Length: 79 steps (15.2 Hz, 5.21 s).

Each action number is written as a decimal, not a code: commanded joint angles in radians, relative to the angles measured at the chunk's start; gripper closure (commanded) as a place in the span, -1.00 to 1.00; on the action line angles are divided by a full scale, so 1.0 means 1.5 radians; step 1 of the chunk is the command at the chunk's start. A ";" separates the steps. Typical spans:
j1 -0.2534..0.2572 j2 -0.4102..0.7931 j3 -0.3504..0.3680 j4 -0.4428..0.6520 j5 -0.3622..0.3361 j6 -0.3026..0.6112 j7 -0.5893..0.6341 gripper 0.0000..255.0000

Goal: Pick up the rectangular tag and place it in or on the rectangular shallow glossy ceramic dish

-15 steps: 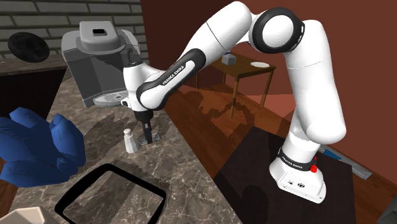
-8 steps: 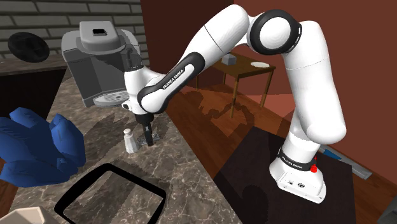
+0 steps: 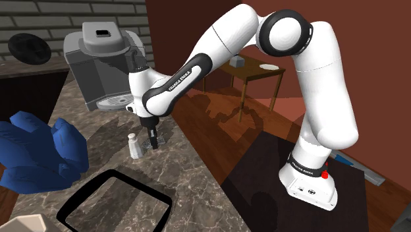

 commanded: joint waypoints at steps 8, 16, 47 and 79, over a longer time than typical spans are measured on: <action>-0.001 -0.019 0.005 0.004 0.007 -0.027 -0.004 1.00; -0.006 -0.058 0.012 0.022 0.019 -0.083 -0.011 1.00; 0.195 -0.026 0.087 0.172 -0.015 -0.211 0.257 1.00; 0.247 0.053 0.084 0.184 -0.046 -0.150 0.317 -1.00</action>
